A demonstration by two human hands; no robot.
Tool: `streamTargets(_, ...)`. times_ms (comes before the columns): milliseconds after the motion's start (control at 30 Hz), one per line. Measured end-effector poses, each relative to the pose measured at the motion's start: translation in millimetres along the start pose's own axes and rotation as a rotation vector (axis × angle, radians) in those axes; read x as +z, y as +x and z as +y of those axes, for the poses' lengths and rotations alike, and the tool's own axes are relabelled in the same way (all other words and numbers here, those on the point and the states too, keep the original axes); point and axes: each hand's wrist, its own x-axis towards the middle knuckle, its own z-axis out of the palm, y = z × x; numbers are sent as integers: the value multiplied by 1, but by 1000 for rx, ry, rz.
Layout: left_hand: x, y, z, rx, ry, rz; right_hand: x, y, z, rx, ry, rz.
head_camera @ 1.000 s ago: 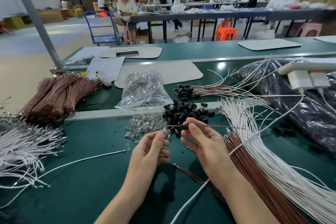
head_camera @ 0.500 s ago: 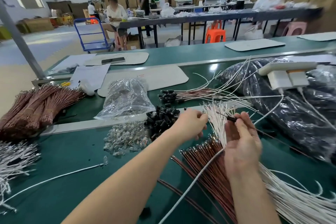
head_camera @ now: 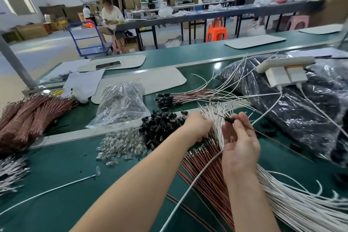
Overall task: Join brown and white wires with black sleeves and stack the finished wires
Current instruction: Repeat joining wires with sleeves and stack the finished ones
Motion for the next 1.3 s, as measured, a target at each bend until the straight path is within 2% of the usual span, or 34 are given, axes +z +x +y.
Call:
streamTargets(67,-4,-5,1,-20,-96,36,0,-1,-1,9,6,-6)
streamTargets(167,-19,-17,13,86,-251,158,1,-4,-5,90,42,-117)
streamTargets(267,-53,-32,25,270,-512,339,8,-17,-7,283,54,-391)
streamTargets(367,-101,-54,22,392,-902,498,19,-42,1,426,-71,-653)
streamTargets(467,-137,-84,-10,404,-1254,509,27,-64,14,472,-163,-744)
streamTargets(533,-142,-103,-43,367,-1363,471,30,-73,21,487,-201,-743)
streamTargets(600,-136,-118,-79,290,-1387,477,31,-79,30,511,-219,-724)
streamTargets(700,-124,-130,-128,187,-1353,572,30,-85,44,539,-237,-702)
streamTargets(867,-130,-138,-164,170,-1388,683,23,-85,55,545,-280,-673)
streamTargets(933,-134,-142,-164,203,-1468,680,20,-85,57,525,-305,-665)
streamTargets(1000,-129,-145,-159,188,-1484,599,19,-86,59,496,-326,-671)
streamTargets(1100,-102,-144,-151,134,-1228,433,20,-90,64,465,-361,-690)
streamTargets(1167,-85,-144,-147,206,-1047,342,21,-92,66,458,-372,-718)
streamTargets(1233,-77,-145,-145,272,-956,340,22,-93,65,459,-371,-738)
streamTargets(1300,-77,-145,-145,286,-932,408,24,-91,62,457,-381,-724)
